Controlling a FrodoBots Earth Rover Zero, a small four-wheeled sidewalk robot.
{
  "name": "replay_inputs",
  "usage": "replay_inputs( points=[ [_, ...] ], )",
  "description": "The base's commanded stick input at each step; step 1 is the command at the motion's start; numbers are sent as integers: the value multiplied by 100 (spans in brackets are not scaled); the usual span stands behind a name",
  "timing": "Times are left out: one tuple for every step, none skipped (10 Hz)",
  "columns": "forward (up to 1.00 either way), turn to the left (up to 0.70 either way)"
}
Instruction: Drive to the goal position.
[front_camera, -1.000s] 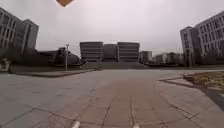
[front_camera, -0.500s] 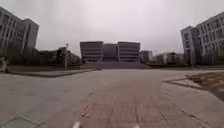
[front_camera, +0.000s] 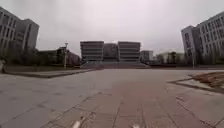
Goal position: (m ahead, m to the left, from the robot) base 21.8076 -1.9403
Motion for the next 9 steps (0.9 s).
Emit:
replay_inputs(
  points=[
    [70, 0],
    [70, 0],
    [70, 0],
    [70, 0],
    [70, 0],
    [70, 0],
    [70, 0],
    [70, 0],
    [70, -10]
  ],
)
